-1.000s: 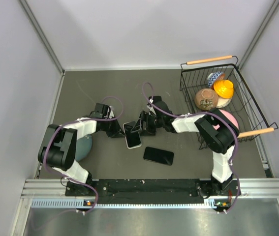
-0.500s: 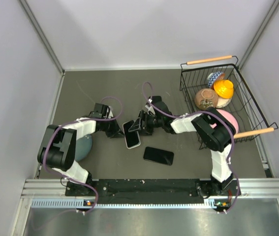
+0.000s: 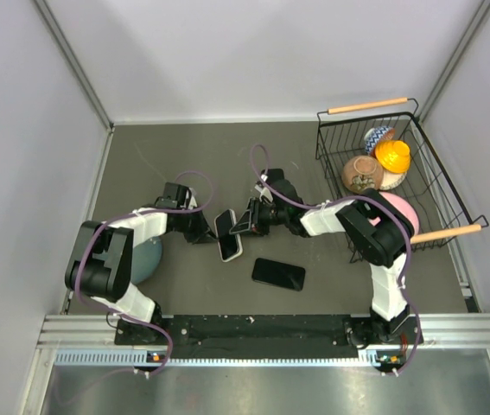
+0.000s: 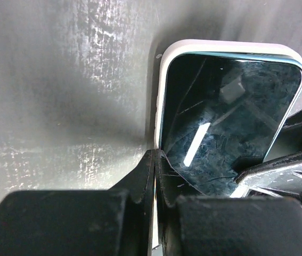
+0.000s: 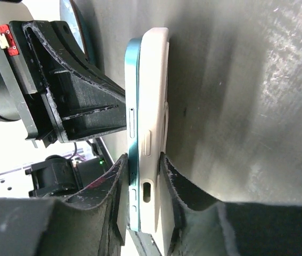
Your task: Put the phone into the phone case
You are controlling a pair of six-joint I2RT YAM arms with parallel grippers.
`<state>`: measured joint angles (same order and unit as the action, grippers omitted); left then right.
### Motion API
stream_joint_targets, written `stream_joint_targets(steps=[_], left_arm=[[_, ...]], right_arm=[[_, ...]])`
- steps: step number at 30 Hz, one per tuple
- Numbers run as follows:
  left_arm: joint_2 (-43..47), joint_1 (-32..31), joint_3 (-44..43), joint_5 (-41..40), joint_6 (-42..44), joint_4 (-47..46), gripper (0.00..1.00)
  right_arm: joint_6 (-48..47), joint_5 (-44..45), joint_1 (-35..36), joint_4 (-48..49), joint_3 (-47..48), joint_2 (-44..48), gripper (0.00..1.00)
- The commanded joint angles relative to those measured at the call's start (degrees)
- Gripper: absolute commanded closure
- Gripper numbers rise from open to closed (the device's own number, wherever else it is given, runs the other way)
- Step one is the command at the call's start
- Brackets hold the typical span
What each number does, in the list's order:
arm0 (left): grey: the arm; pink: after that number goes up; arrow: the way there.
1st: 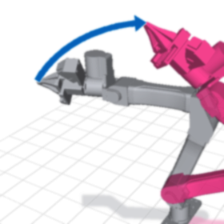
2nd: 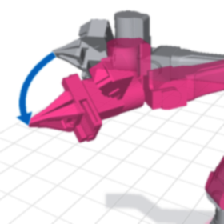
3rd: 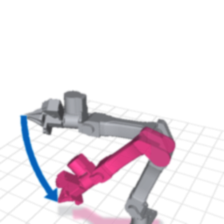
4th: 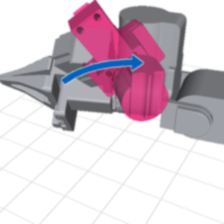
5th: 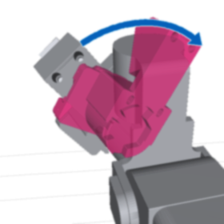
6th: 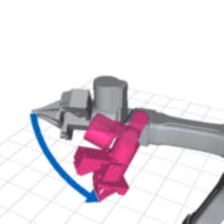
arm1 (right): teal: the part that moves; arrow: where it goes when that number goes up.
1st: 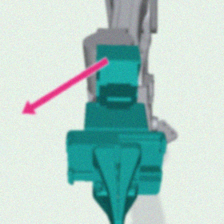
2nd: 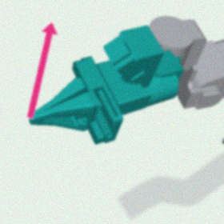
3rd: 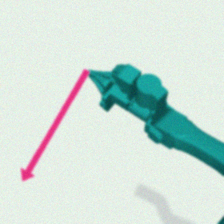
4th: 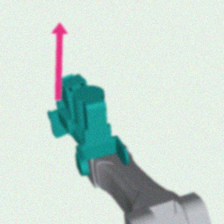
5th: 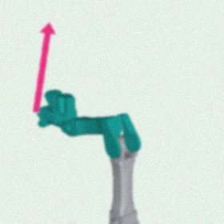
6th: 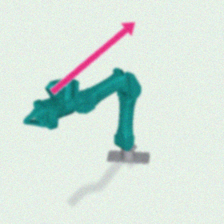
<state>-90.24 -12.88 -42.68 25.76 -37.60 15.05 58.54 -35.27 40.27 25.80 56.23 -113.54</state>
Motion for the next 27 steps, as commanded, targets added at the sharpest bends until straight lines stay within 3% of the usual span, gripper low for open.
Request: stream_joint_targets(steps=[1, 4, 13, 18, 19, 22, 27], left_arm=[[1.0, -0.2, 1.3, 0.8, 0.6, 1.1, 0.96], [1.1, -0.2, 1.4, 1.0, 0.5, 1.0, 0.94], [2.7, 0.1, 1.4, 1.3, 0.5, 1.3, 0.82], [5.7, 1.6, 0.1, 1.4, 1.7, 3.9, 0.57], [7.6, 2.0, -0.5, 1.6, 2.4, 5.0, 0.46], [12.3, 3.2, -0.8, 4.2, 3.7, 5.3, 0.34], [19.9, 4.3, -0.7, 9.6, 3.2, 3.8, 0.25]], right_arm=[[-1.6, -0.8, 0.5, 1.3, 0.7, 1.8, 0.86], [-2.9, -0.2, 0.4, -0.9, 1.3, 2.2, 0.99], [-7.1, 2.2, 0.7, -8.5, 3.4, 3.5, 1.00], [-8.6, 3.2, 0.1, -10.2, 3.5, 6.7, 1.00], [-8.7, 3.4, -0.1, -10.5, 3.4, 7.4, 1.00], [-8.9, 3.2, -1.3, -10.9, 2.9, 10.9, 1.00], [-7.6, 1.3, -3.4, -7.8, 0.3, 17.8, 1.00]])
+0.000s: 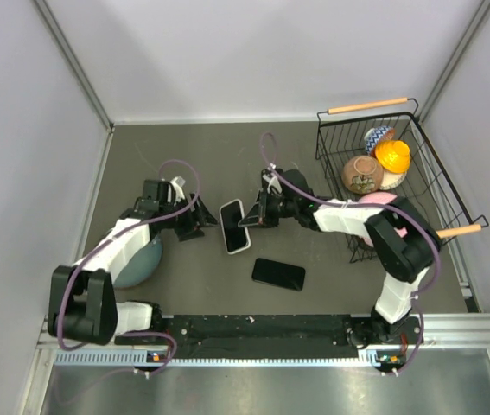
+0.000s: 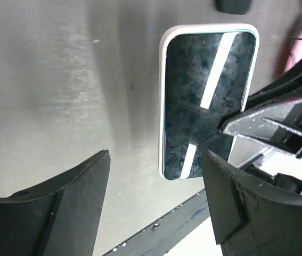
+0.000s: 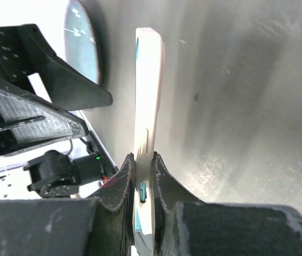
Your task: Put the phone into the phone case
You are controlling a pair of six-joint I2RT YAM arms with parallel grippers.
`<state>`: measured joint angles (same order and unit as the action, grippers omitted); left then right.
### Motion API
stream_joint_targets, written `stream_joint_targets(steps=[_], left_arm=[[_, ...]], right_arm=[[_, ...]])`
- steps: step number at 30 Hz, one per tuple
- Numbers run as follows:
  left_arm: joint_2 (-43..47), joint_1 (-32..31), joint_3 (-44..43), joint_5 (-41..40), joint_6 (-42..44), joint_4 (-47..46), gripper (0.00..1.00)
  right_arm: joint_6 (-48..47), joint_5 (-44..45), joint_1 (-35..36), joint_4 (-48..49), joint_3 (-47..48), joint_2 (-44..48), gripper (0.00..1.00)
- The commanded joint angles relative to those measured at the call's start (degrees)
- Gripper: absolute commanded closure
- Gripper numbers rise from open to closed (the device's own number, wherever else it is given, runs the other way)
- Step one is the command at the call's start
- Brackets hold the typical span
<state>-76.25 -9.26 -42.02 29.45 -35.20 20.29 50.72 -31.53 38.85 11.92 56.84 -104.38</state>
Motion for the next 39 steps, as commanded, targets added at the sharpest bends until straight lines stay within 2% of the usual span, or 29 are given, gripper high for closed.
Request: stream_joint_targets(steps=[1, 6, 11, 15, 19, 22, 23, 26, 29, 31, 32, 33, 36, 39], left_arm=[[7.8, 0.7, -1.1, 8.4, 0.6, -2.2, 0.24], [11.7, 0.8, -0.6, 15.9, -2.1, -7.7, 0.25], [13.2, 0.8, 0.7, 21.8, -5.9, -14.4, 0.26], [13.8, 0.8, 4.2, 26.7, -13.3, -24.3, 0.28], [14.7, 0.9, 7.1, 28.9, -18.8, -32.9, 0.34], [15.2, 0.7, 9.0, 30.2, -22.0, -38.7, 0.45], [15.2, 0.7, 9.2, 30.4, -22.4, -39.6, 0.53], [15.4, 0.7, 9.8, 30.8, -22.8, -40.3, 0.70], [15.7, 0.7, 10.3, 30.8, -23.4, -41.2, 0.77], [15.8, 0.7, 10.4, 30.8, -23.8, -41.7, 0.86], [15.7, 0.7, 10.4, 30.9, -24.0, -42.0, 0.90], [15.6, 0.7, 10.3, 31.0, -24.6, -42.9, 1.00], [15.2, 0.7, 9.7, 30.8, -25.3, -43.4, 1.00], [14.9, 0.7, 9.2, 30.6, -25.3, -44.3, 1.00]], right_arm=[[0.7, -3.1, -2.0, 7.3, -1.5, 9.5, 1.00], [4.6, -6.5, -2.1, 16.3, -4.5, 15.7, 1.00], [9.1, -10.1, -2.2, 23.3, -6.4, 18.1, 1.00], [13.8, -12.1, -2.0, 31.2, -8.1, 18.2, 1.00], [14.2, -12.2, -1.8, 31.9, -8.6, 18.1, 1.00], [14.1, -12.2, -1.4, 31.9, -8.6, 17.4, 1.00], [14.1, -12.2, -1.3, 32.1, -8.6, 17.1, 1.00], [15.2, -12.2, -1.0, 33.8, -8.8, 16.0, 1.00], [16.1, -12.9, -1.1, 35.5, -9.4, 15.3, 0.89], [16.1, -13.3, -0.9, 36.0, -10.1, 15.3, 0.81], [16.1, -13.7, -0.9, 36.0, -10.3, 15.3, 0.77], [16.2, -14.1, -0.9, 36.0, -10.6, 15.3, 0.70], [15.6, -15.7, -1.0, 35.9, -11.7, 16.0, 0.56], [14.5, -16.3, -1.0, 34.0, -13.2, 17.2, 0.51]])
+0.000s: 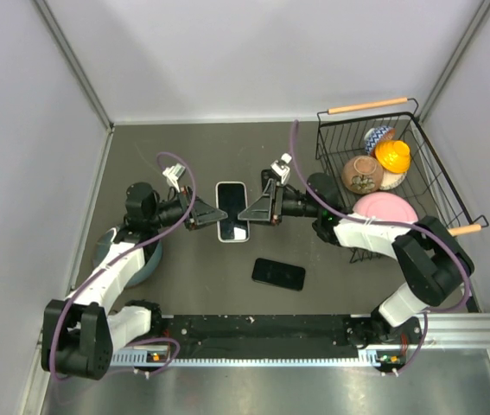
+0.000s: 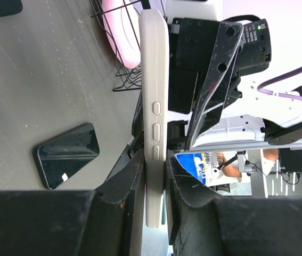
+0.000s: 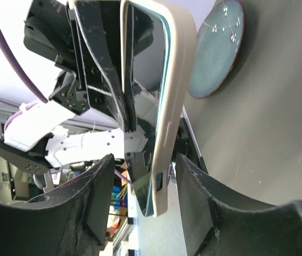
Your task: Put the phone into the phone case
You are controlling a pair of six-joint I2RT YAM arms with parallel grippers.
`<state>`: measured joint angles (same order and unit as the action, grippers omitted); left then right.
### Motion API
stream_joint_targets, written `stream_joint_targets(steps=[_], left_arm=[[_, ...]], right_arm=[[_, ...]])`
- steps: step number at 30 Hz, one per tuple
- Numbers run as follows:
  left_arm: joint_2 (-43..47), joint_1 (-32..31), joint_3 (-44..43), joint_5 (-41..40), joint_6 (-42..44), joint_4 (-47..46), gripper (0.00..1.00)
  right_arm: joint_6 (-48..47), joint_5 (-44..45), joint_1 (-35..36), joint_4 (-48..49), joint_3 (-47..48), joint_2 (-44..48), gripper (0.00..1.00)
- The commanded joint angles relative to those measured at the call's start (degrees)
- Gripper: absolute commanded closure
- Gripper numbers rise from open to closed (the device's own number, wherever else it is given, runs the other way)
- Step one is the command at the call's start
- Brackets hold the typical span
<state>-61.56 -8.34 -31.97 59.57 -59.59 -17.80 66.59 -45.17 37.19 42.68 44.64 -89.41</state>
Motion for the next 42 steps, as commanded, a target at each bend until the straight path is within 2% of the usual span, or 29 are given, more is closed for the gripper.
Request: stream_joint_targets(steps=[1, 11, 19, 33, 38, 42], left_arm=[[0.2, -0.2, -1.1, 0.5, -0.8, -6.3, 1.00], [-1.8, -0.2, -0.1, 0.1, -3.9, -12.3, 1.00], [-1.7, -0.2, 0.1, -0.5, -1.3, -10.4, 1.00], [-0.8, -0.2, 0.7, 0.0, -0.2, -11.2, 1.00], [-0.8, -0.2, 1.3, 2.3, -1.9, -16.5, 1.00], [-0.2, -0.2, 1.3, 4.3, -2.6, -19.4, 1.00]], right_arm=[[-1.4, -2.7, 0.7, 3.2, -2.0, 2.6, 0.50], [0.0, -1.6, 2.4, 6.1, -4.5, 2.9, 0.46], [4.9, -1.1, 3.9, 13.7, -4.9, 0.5, 0.53], [3.5, -0.4, 3.8, 11.2, -5.3, 2.3, 0.58], [2.5, -0.4, 3.9, 10.6, -5.0, 2.7, 0.57], [-1.2, 0.0, 3.9, 4.4, -4.5, 4.8, 0.55]])
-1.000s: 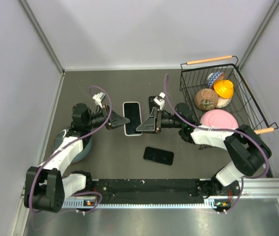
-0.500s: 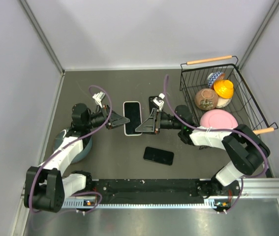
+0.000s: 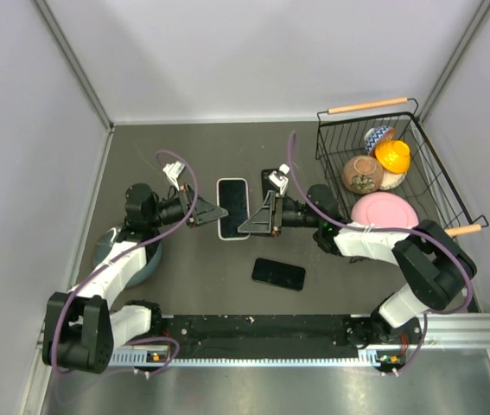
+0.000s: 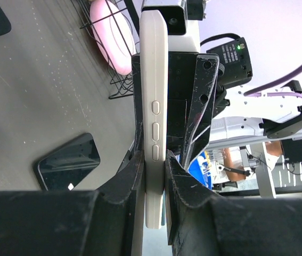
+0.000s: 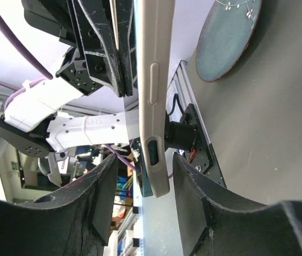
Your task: Put the phone into the phone case
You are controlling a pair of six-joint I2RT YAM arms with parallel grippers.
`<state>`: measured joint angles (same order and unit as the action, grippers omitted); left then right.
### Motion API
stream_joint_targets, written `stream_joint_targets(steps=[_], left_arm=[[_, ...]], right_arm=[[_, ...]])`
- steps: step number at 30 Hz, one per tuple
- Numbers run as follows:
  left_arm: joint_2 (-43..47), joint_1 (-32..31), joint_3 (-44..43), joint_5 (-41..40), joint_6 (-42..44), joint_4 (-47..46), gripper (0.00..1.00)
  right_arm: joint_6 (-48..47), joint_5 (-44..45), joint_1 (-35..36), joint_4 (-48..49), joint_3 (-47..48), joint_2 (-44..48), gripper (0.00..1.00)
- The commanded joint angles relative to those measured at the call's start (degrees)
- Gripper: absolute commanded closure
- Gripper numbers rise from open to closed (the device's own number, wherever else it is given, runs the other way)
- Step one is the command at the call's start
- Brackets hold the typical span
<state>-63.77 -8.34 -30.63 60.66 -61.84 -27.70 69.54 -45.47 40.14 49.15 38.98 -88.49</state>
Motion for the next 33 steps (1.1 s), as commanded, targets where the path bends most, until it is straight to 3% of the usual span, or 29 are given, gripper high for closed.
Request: stream_joint_targets(steps=[1, 18, 23, 28, 33], left_arm=[[2.3, -0.2, 0.0, 3.5, 0.0, -9.7, 1.00], [3.6, -0.3, 0.7, 8.7, -2.6, -19.2, 1.00], [3.7, -0.3, 0.7, 9.8, -2.1, -21.1, 1.00], [5.4, -0.4, 0.2, 8.6, 4.2, -15.8, 1.00], [5.7, -0.5, 0.2, 8.5, 3.8, -16.1, 1.00]], right_arm=[[-5.5, 0.6, 0.8, -3.1, 1.3, 4.4, 0.54], [-11.4, 0.7, 0.9, -9.5, 0.7, 10.3, 0.55], [-13.9, -1.4, 0.8, -10.1, 0.3, 12.0, 0.59], [-17.5, -3.4, 0.9, -13.2, -0.1, 14.5, 0.57], [-21.3, -3.0, 0.8, -18.1, -0.2, 16.2, 0.61]])
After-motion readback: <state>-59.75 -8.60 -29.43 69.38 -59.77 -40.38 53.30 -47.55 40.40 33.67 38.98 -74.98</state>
